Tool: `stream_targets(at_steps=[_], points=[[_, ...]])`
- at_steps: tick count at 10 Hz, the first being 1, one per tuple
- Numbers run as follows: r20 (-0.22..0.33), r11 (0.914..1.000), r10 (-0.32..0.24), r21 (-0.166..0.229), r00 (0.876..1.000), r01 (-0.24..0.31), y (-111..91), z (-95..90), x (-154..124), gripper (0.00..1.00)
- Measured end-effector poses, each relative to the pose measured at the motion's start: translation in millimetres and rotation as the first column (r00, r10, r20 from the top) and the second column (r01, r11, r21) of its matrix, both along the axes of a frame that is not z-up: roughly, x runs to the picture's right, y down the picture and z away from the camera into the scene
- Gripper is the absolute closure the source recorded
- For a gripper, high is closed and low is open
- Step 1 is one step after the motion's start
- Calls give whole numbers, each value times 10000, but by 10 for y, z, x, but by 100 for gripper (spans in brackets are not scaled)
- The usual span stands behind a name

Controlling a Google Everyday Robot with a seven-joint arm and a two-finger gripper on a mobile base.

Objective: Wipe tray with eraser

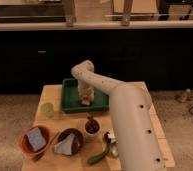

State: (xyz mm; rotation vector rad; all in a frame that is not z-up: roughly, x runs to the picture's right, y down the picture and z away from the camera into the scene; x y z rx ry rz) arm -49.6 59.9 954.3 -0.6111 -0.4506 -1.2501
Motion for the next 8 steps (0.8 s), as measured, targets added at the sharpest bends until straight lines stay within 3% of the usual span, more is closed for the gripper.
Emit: stream_targets(at_steps=[4,8], points=[[-136,9995,267,146,9996,-265,-109,-124,284,95],[-276,9977,601,338,9978,-592,-253,-75,439,95]])
